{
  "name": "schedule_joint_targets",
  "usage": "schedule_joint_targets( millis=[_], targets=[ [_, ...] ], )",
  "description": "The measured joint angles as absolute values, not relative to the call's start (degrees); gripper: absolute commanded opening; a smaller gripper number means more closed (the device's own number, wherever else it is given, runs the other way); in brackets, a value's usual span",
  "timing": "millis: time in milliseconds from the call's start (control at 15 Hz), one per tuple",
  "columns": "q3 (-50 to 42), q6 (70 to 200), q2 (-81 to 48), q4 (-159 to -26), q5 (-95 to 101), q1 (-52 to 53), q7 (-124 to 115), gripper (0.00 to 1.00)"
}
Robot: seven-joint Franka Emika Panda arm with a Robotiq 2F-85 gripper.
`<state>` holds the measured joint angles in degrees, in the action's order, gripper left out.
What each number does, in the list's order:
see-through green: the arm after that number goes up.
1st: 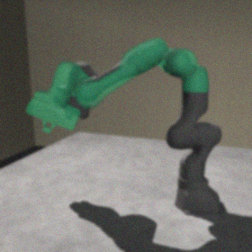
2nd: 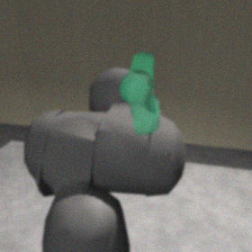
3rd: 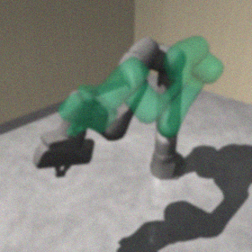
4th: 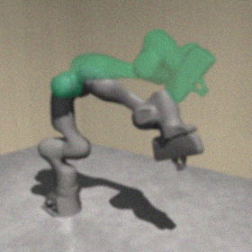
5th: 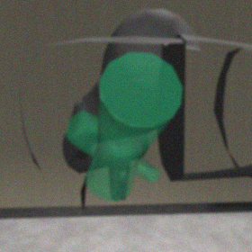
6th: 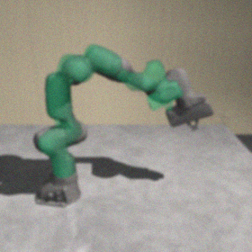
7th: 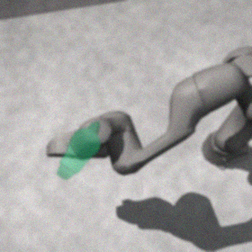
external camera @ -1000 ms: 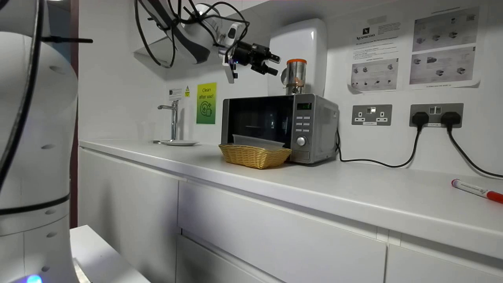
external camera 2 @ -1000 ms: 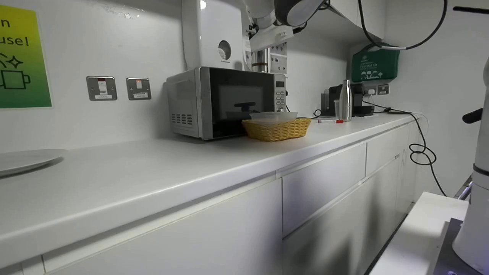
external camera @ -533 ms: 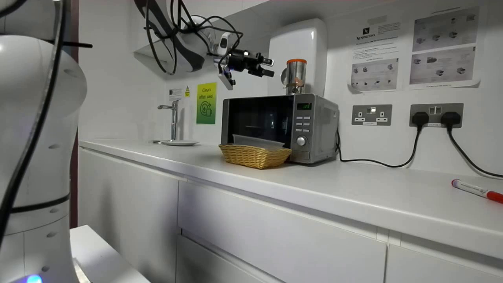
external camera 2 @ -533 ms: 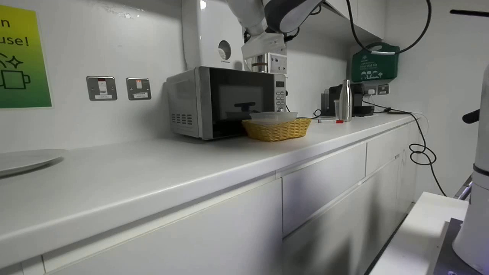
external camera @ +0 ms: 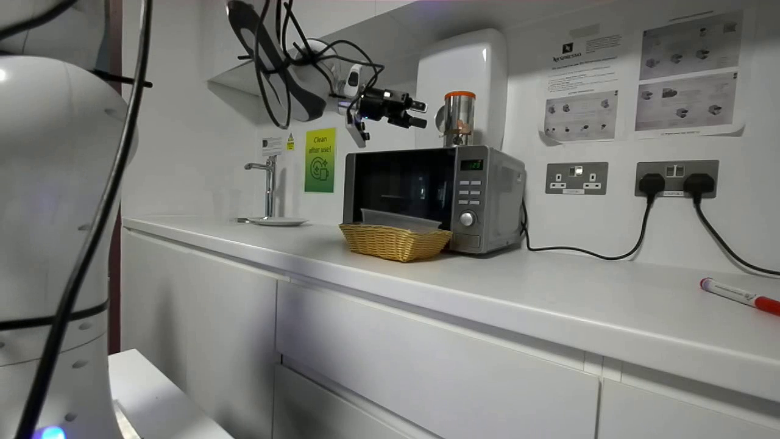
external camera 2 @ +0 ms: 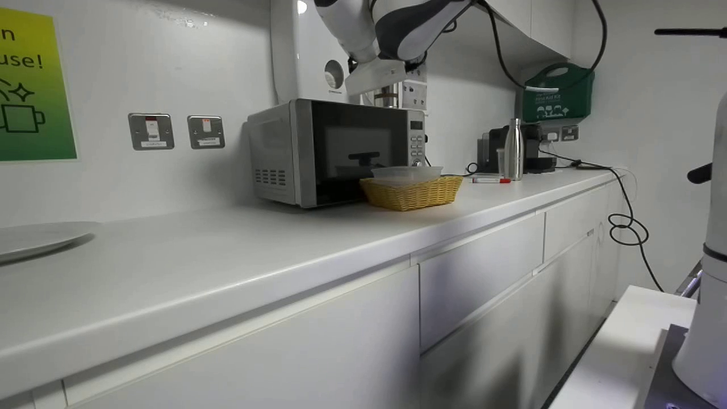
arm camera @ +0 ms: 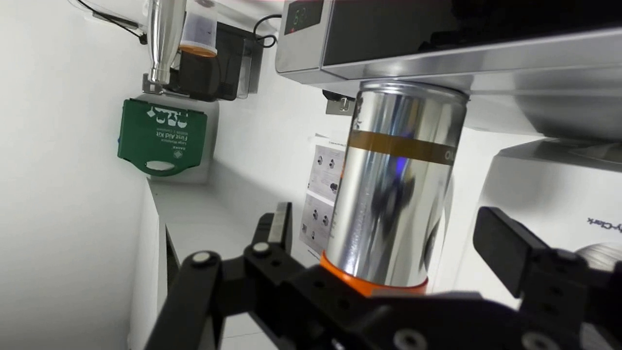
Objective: Put the brown box in front of the microwave then put the flask in the colourless bowl
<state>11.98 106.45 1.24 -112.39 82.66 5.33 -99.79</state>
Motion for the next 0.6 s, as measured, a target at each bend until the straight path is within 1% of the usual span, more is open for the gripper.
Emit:
schedule_joint_targets(
  millis=[600],
  targets=[
    [8.05,106.43,-5.96,-104.01,83.74,5.31,-98.12,1.00]
  ],
)
